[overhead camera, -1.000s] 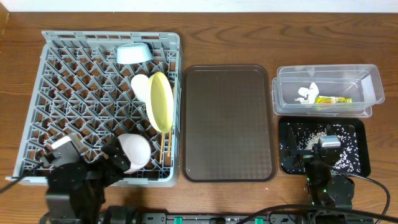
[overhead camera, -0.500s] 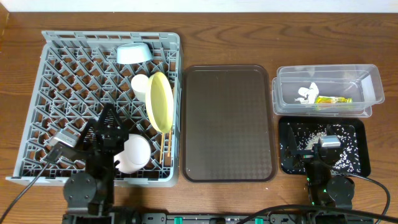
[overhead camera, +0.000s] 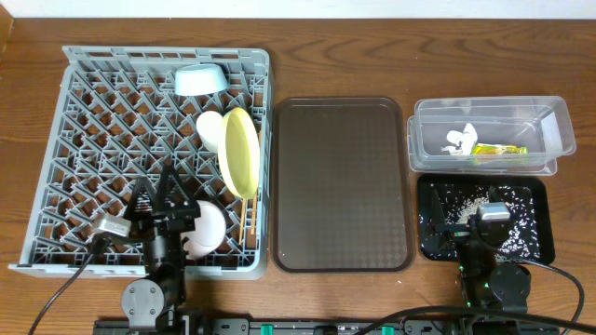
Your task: Sort waste into correct bins and load items into the dishwasher
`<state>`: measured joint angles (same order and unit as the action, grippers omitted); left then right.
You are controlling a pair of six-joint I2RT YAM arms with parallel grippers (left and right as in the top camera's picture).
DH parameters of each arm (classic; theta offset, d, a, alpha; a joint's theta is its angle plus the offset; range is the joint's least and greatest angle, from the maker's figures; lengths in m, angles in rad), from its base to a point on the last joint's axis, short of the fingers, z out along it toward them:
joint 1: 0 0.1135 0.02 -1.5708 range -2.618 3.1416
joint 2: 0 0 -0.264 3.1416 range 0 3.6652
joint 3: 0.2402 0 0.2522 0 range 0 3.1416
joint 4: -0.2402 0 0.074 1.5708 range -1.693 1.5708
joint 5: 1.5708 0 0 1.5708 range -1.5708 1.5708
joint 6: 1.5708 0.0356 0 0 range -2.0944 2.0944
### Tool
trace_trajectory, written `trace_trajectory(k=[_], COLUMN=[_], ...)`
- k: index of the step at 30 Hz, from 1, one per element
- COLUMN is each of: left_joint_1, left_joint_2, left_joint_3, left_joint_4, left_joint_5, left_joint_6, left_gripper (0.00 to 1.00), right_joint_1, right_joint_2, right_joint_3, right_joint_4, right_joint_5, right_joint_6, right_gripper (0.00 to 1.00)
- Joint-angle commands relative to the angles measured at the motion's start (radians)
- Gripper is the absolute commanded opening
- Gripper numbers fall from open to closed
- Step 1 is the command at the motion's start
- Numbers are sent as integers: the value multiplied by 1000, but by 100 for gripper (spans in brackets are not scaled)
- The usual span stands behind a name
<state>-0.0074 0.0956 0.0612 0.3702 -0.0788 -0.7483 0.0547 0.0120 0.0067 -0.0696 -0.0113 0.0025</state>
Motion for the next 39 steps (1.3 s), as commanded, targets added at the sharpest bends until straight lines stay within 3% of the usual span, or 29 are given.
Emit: trace_trajectory(k=[1, 7, 15, 20, 25, 39], left_joint_1=[0, -21, -35, -36, -49, -51], left_joint_2=[-38, -56, -69, -74, -94, -90], left_joint_3=[-19, -37, -57, -57, -57, -57], left_joint_4=[13, -35, -237, -410, -438, -438], left_joint_5=[-11, 2, 59, 122, 128, 120], left_joint_6=[133, 401, 566, 769, 906, 912], left_gripper=[98, 98, 98, 98, 98, 98], right_joint_1=[-1, -1, -1, -1, -1, -1], right_joint_2=[-6, -6, -6, -6, -6, -6], right_joint_3=[-2, -1, -1, -1, -1, -1], right_joint_4=[-4, -4, -4, -4, -4, -4], right_joint_5=[-8, -8, -8, -8, -8, -8], right_joint_6=[-3, -3, -3, -3, -3, -3], right_gripper=[99, 99, 99, 99, 99, 99])
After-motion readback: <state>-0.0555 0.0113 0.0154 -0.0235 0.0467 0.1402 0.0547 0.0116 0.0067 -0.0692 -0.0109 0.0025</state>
